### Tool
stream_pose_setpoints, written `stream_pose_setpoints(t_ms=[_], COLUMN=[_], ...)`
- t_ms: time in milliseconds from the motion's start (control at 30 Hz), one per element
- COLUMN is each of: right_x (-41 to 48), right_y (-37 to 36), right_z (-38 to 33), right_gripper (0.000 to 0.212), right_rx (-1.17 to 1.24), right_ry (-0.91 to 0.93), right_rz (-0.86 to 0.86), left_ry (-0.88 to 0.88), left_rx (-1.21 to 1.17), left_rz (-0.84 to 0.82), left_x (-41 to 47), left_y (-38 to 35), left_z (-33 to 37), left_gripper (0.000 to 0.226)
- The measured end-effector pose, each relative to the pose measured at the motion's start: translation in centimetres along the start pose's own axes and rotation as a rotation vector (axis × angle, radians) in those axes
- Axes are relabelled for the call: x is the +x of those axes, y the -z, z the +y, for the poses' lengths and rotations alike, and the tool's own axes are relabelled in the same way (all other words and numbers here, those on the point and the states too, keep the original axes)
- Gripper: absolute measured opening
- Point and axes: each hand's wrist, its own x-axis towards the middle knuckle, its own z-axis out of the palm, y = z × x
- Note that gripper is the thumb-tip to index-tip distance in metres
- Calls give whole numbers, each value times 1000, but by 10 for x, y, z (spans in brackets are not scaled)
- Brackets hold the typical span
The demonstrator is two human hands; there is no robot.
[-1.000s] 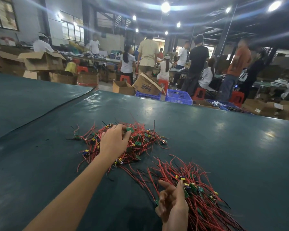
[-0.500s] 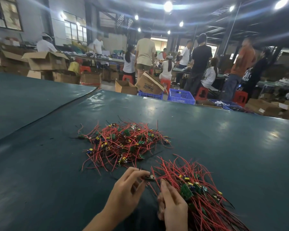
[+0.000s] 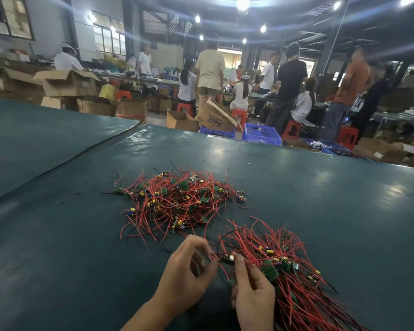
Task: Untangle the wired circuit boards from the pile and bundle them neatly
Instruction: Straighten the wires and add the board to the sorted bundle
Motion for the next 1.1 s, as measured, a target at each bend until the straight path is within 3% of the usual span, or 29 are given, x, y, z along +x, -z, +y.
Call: stream_pose_setpoints(t_ms=[167, 233, 300, 433, 667, 867, 1100], right_x=[-1, -3, -5, -3, 0, -3, -6], right_y=[0, -2, -4, -5, 0, 1, -3], right_z=[1, 2, 3, 7, 4, 1, 5], right_gripper=[18, 19, 24, 27, 20, 15, 23], right_rx=[33, 3, -17, 2, -7, -36, -105], right_ry=[22, 58, 87, 63, 59, 68, 220], right_rz=[-44, -80, -114, -123, -47, -40, -114], left_ry=[211, 353, 476, 590, 733, 808, 696], left_rx=[-9, -113, -284, -422, -555, -731, -586], left_rz=[-143, -191, -134, -9, 23, 4, -197], left_x=[-3, -2, 2, 8, 5, 7, 7], left_y=[2, -2, -4, 0, -1, 2, -4], left_z=[-2, 2, 5, 6, 0, -6, 3], left_gripper=[34, 40, 41, 21, 40, 37, 52])
